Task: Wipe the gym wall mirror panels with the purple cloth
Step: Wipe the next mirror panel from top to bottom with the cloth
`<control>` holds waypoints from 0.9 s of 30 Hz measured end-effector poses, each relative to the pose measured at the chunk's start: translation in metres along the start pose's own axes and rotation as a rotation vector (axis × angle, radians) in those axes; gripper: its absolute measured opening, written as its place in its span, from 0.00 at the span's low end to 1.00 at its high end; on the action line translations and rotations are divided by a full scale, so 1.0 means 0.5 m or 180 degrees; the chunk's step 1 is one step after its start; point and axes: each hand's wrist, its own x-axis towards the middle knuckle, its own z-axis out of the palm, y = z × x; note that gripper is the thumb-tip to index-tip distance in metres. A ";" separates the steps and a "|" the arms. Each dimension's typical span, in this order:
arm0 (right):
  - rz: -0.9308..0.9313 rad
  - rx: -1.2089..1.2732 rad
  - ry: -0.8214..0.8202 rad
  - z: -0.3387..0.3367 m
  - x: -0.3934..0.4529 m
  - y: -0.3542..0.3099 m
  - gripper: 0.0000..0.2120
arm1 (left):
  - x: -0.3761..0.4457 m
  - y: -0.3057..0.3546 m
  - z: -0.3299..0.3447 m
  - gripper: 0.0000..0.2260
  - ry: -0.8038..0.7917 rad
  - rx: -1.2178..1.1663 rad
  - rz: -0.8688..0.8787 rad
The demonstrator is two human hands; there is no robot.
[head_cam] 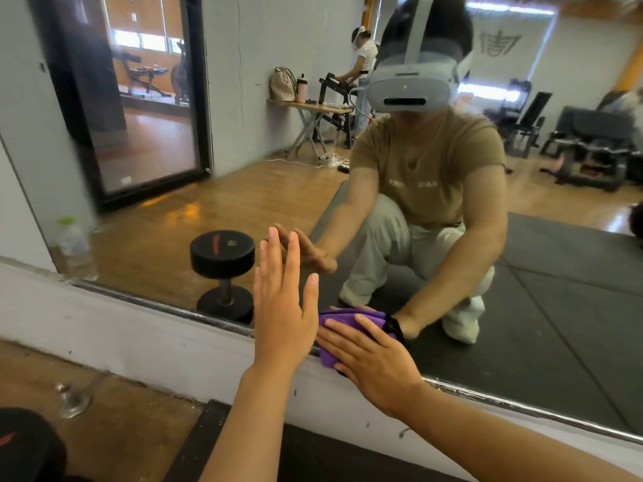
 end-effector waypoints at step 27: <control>0.0780 0.0764 -0.0169 0.010 -0.076 -0.020 0.28 | 0.000 0.032 -0.010 0.27 -0.0292 -0.0167 -0.0361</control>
